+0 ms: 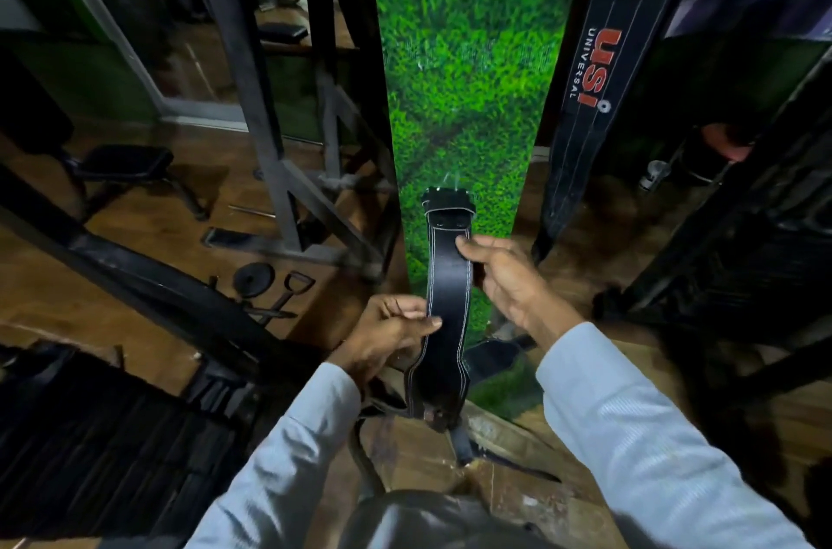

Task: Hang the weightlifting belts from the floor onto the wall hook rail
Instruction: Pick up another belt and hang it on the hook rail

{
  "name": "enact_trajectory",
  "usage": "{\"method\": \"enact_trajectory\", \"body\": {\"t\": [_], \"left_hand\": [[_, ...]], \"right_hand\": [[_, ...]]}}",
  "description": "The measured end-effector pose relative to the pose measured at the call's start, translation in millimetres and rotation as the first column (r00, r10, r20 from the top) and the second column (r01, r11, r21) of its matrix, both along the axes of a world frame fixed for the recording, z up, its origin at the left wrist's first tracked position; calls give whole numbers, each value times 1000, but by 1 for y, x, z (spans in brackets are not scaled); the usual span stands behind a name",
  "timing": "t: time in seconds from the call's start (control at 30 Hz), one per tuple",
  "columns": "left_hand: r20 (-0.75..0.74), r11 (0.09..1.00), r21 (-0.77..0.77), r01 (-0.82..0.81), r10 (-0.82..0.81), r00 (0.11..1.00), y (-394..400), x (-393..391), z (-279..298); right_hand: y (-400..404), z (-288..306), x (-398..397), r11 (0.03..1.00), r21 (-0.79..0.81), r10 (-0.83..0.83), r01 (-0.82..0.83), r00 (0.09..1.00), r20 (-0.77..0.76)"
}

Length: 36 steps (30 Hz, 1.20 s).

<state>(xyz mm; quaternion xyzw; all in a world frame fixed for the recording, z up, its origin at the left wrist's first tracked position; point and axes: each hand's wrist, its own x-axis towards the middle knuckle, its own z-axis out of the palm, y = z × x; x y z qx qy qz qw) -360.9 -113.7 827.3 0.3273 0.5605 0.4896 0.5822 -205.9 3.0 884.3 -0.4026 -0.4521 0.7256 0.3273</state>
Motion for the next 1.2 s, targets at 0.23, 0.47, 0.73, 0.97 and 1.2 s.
{"method": "enact_trajectory", "body": {"t": [0.23,0.47,0.73,0.97,1.2], "left_hand": [[73,932,295,-211,198,977,40,2,67],[-54,886,428,-177,221,974,46,4,62],[-168,901,433,-31,115,979,57,-4,52],[-207,883,468,-20,131,970,62,-14,60],[-164,873,484,-55,152,975,65,-11,89]], "right_hand": [[-19,-16,3,933,343,48,-112,981,188],[-12,22,24,948,282,-198,150,969,151],[6,103,14,910,409,-73,-75,940,334],[-6,126,23,895,446,35,-33,999,4],[0,115,22,830,527,-169,181,983,-72]]}}
